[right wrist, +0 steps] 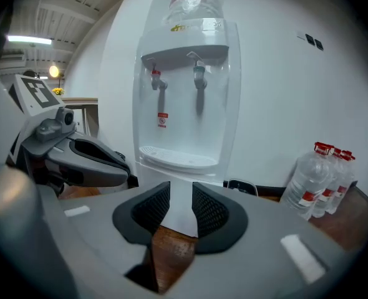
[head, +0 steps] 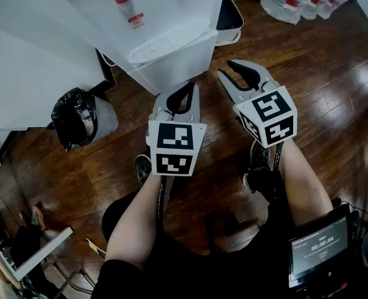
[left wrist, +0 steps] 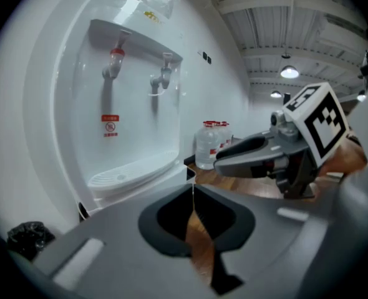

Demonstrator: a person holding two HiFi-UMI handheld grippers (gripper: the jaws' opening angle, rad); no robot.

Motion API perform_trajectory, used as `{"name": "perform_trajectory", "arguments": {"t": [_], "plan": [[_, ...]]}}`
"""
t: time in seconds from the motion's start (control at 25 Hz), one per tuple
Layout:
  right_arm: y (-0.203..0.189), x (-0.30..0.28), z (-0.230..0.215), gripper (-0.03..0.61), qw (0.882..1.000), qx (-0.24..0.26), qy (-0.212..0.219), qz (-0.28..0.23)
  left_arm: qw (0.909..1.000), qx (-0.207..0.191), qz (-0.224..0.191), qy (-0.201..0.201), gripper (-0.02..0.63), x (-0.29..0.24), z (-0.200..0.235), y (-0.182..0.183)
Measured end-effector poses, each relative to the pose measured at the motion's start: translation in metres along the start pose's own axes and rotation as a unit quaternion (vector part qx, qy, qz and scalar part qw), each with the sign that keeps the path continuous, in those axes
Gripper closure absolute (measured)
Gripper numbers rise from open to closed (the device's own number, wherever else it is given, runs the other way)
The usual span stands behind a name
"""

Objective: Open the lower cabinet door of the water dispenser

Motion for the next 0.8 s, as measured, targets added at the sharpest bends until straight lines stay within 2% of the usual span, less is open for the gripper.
{"name": "perform_trajectory", "arguments": {"t": [0.04,0.08,0.16,0.4,0.64,0.8], "plan": [[-0.001,-0.004,-0.003,0.463,1.000,0.005,0.001,0.005,0.9999,-0.012,0.007,0.002,0.558,-0.005,0.000,-0.002],[-0.003,-0.008,-0.006,0.457,1.000,0.008,0.001,0.010,0.9996,-0.022,0.015,0.002,0.495,-0.009,0.001,-0.005],[-0.007,-0.015,-0.012,0.454,1.000,0.007,0.002,0.016,0.9990,-0.034,0.029,0.001,0.447,-0.017,0.002,-0.008],[-0.015,-0.032,-0.028,0.436,0.999,-0.003,0.010,0.033,0.9982,-0.032,0.050,-0.009,0.413,-0.037,0.004,-0.010],[-0.024,-0.066,-0.060,0.385,0.998,-0.011,0.021,0.058,0.9970,-0.023,0.071,-0.019,0.402,-0.075,0.013,-0.012],[-0.028,-0.075,-0.065,0.335,0.997,-0.006,0.019,0.070,0.9964,-0.015,0.079,-0.029,0.388,-0.077,0.008,-0.014]]}}
Point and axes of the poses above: the fingertips, and each gripper's own axes: x backward along the fingers, z to its left, y out of its top, the point moved 5 cm from there along x, backward along the fingers, and after that the axes turned 7 degrees about y, right-handed, at the moved point
